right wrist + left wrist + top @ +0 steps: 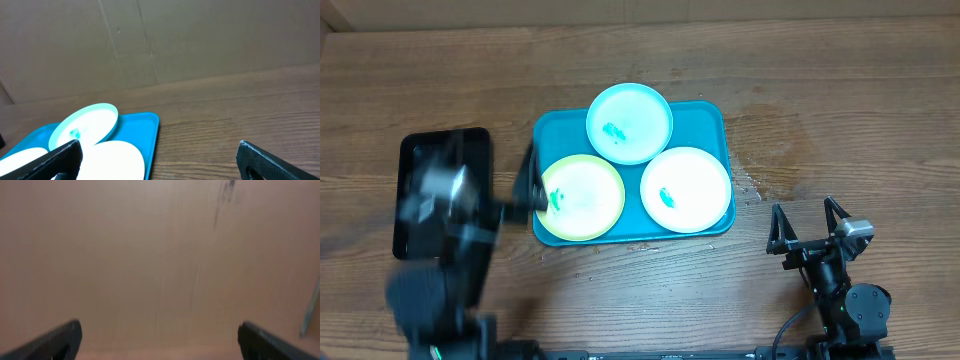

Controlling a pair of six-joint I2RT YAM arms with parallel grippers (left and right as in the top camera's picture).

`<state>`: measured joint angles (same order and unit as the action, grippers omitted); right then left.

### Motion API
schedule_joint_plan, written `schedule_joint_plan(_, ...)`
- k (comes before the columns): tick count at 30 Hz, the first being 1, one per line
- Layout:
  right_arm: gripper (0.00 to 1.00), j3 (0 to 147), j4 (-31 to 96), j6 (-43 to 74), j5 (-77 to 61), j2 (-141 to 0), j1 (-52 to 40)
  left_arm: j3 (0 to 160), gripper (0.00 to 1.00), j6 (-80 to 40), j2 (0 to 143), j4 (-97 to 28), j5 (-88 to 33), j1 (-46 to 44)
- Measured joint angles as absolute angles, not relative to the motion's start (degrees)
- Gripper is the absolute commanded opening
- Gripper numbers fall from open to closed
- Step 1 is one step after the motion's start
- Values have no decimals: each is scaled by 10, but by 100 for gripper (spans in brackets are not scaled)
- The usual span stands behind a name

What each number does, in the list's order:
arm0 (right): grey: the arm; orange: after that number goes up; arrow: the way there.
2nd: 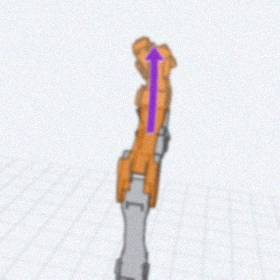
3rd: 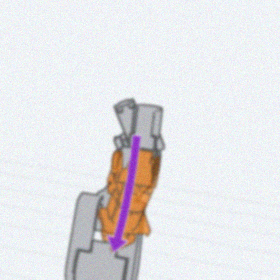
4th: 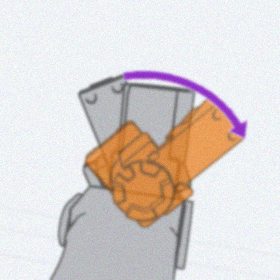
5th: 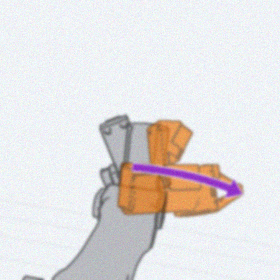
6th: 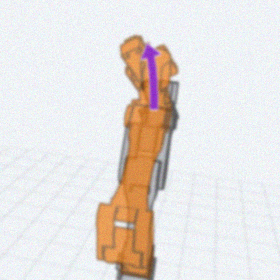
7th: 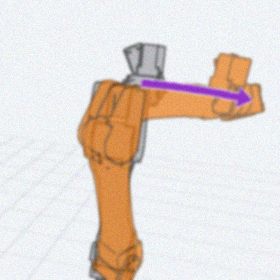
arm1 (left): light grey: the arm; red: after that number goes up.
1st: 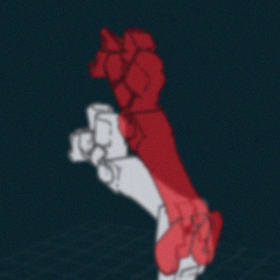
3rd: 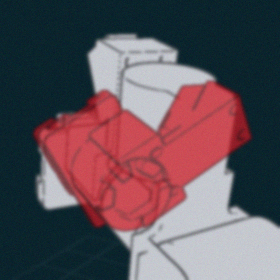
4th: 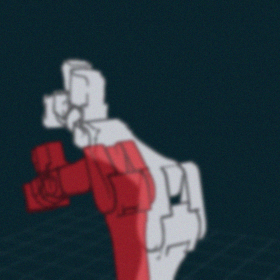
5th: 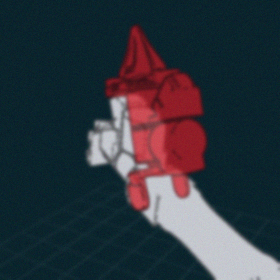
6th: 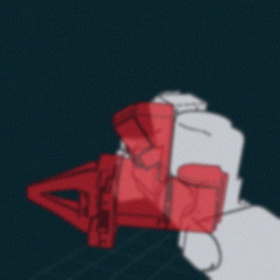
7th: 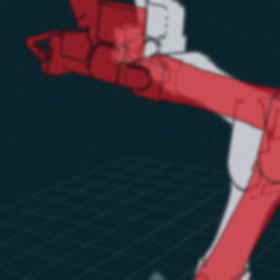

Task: Clean dirty plates on tray and stack at the side
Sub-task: 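Move the left gripper to the sponge in the black tray and grasp it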

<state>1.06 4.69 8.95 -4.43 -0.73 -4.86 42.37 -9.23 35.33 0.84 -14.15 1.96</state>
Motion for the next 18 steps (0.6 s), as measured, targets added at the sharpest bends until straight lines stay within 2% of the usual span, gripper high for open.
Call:
schedule_joint_plan(5,100,11,47,90,-45,-7,-49,627,100,-44,586,-173,-159,22)
schedule_joint_plan(9,100,11,47,90,-44,-7,-49,744,100,-49,719,-286,-133,54)
schedule_joint_plan(18,100,11,47,90,-44,-7,-49,783,100,-148,856,-401,-68,207)
